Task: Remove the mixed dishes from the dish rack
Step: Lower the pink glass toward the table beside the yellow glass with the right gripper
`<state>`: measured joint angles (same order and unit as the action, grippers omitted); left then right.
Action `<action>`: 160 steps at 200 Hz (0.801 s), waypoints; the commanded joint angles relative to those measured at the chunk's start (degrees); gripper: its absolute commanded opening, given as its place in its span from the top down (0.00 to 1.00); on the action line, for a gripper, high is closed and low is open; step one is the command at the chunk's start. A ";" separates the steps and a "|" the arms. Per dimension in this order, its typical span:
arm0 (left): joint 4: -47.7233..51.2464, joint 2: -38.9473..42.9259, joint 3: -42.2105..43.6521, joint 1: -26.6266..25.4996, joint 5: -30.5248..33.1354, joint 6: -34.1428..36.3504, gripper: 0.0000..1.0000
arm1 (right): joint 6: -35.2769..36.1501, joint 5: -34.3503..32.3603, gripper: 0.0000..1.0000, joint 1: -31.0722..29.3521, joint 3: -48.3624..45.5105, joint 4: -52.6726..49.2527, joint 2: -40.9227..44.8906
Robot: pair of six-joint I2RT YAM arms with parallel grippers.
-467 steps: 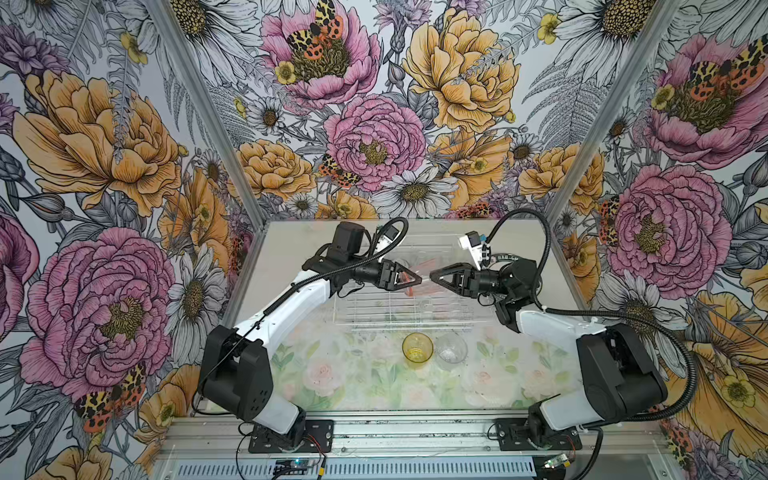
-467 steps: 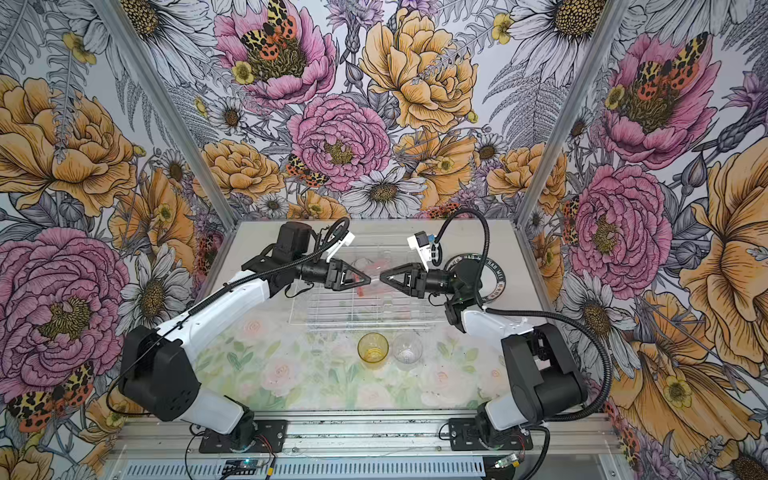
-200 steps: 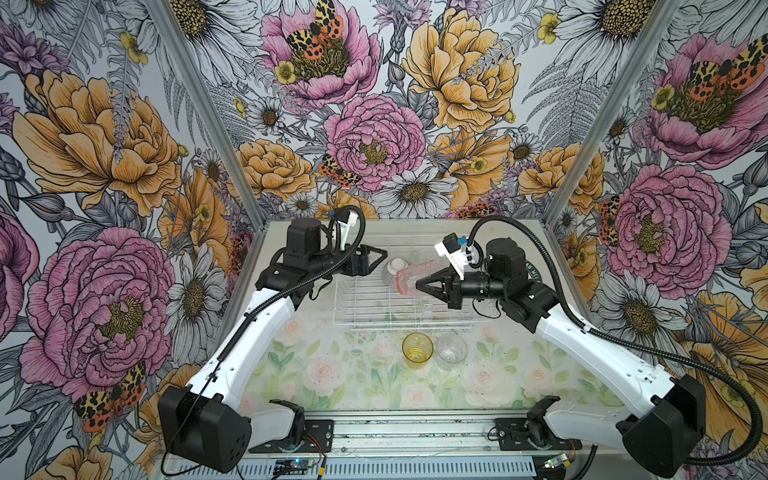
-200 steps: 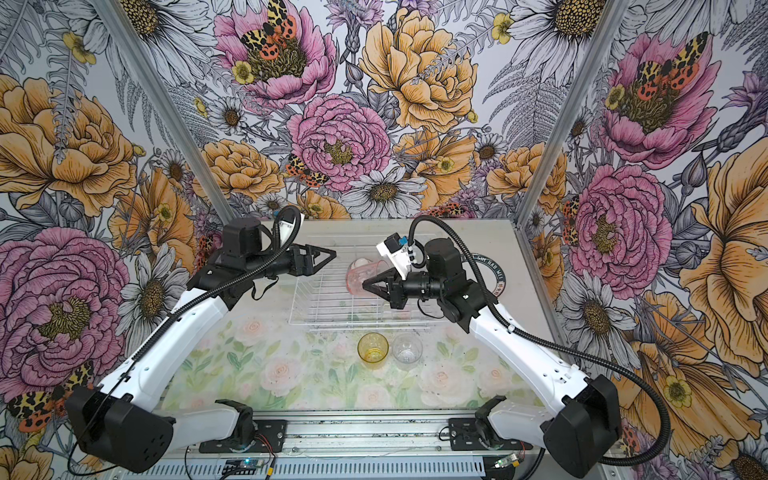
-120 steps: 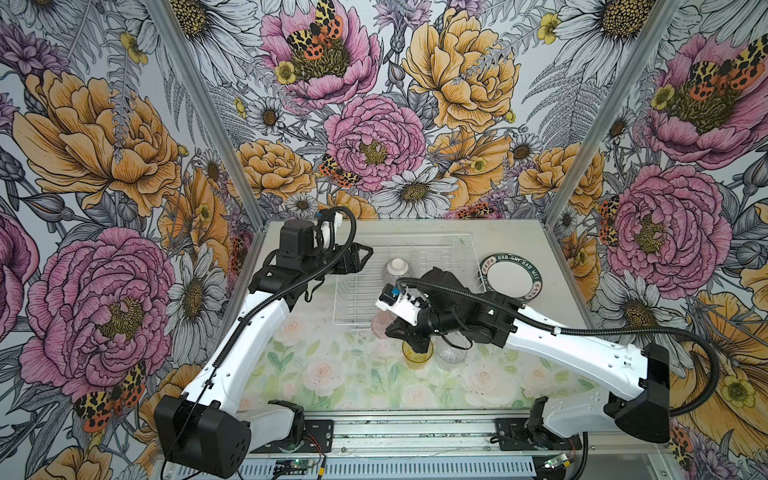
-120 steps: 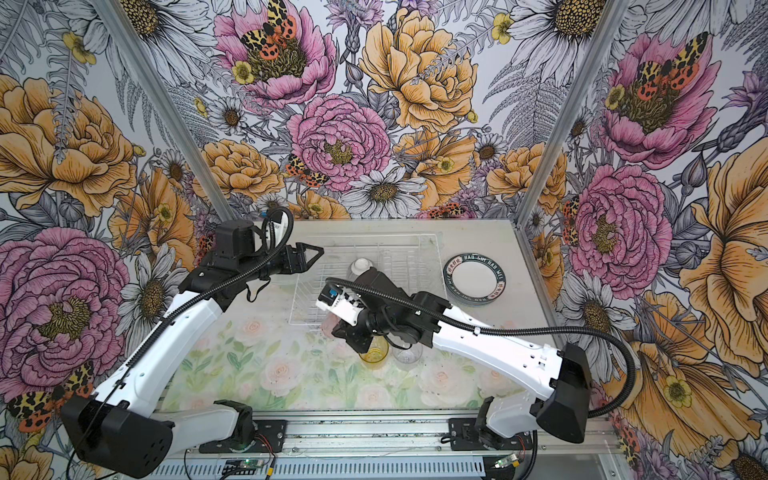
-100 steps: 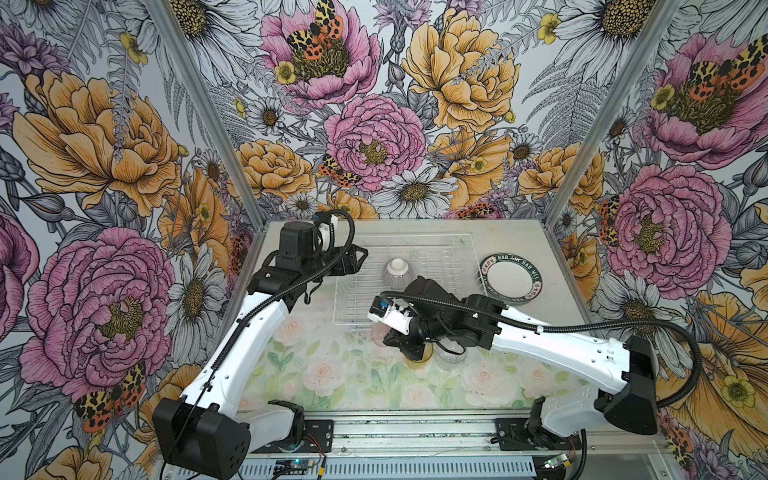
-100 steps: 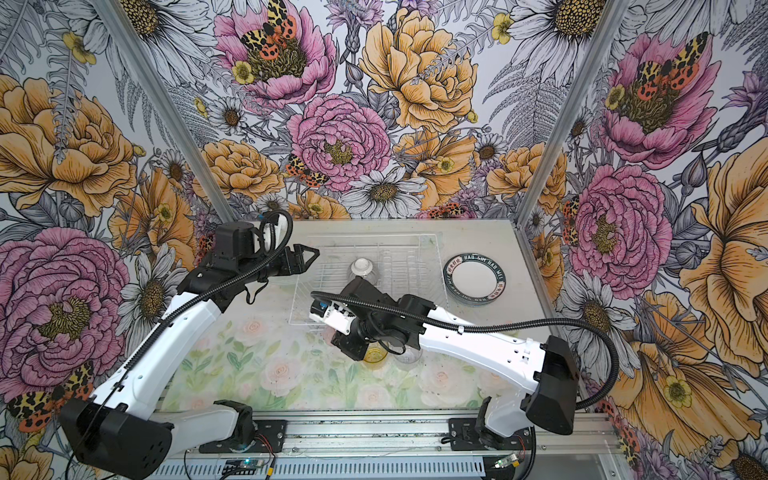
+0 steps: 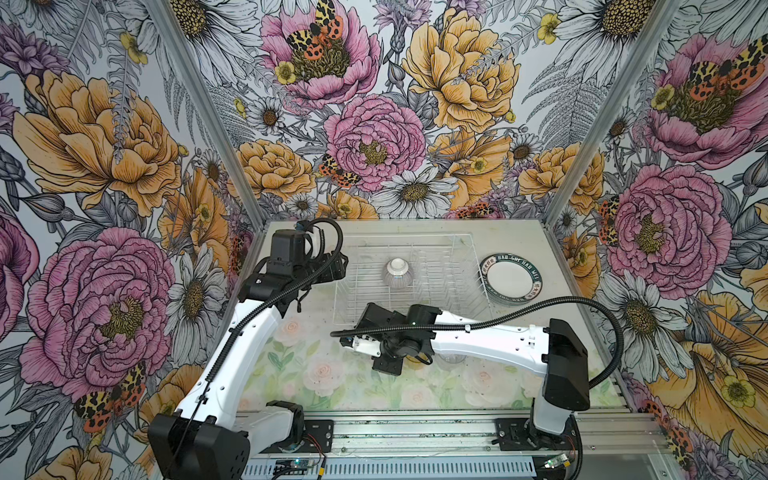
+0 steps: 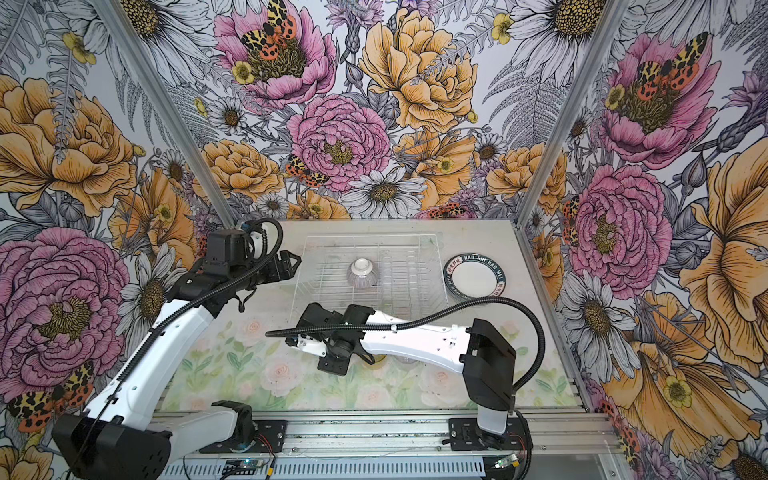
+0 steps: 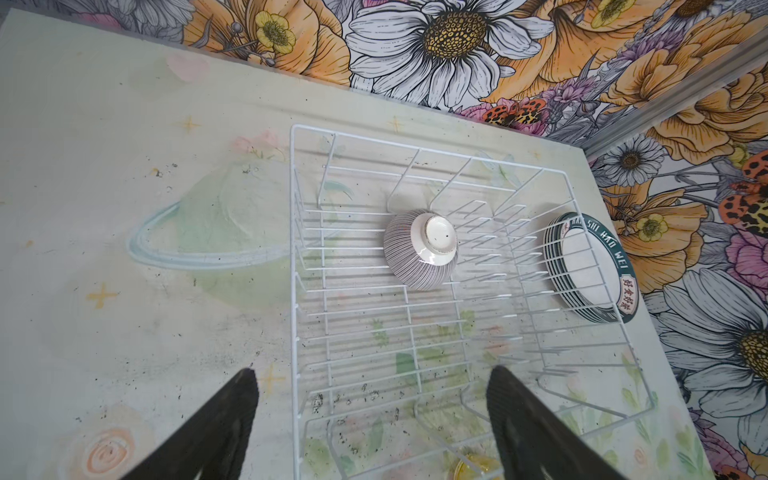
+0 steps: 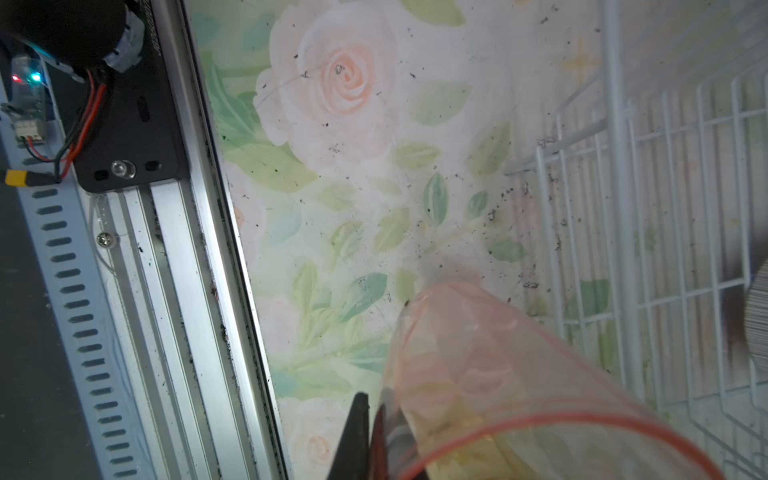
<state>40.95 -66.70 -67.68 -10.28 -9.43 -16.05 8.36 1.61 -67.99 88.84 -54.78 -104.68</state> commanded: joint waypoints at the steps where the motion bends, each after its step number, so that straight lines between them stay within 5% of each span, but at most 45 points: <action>1: 0.25 1.99 0.99 1.59 0.18 1.38 0.12 | 2.40 -2.08 1.00 -0.18 3.25 -3.55 -2.22; 160: 0.18 1.33 2.40 6.04 -5.14 2.90 0.12 | 5.35 -0.29 1.00 1.48 8.28 -6.20 -11.77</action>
<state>41.17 -64.69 -65.87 -4.95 -13.23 -14.41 12.62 0.69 -67.05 94.78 -60.66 -115.20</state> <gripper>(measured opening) 0.880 0.082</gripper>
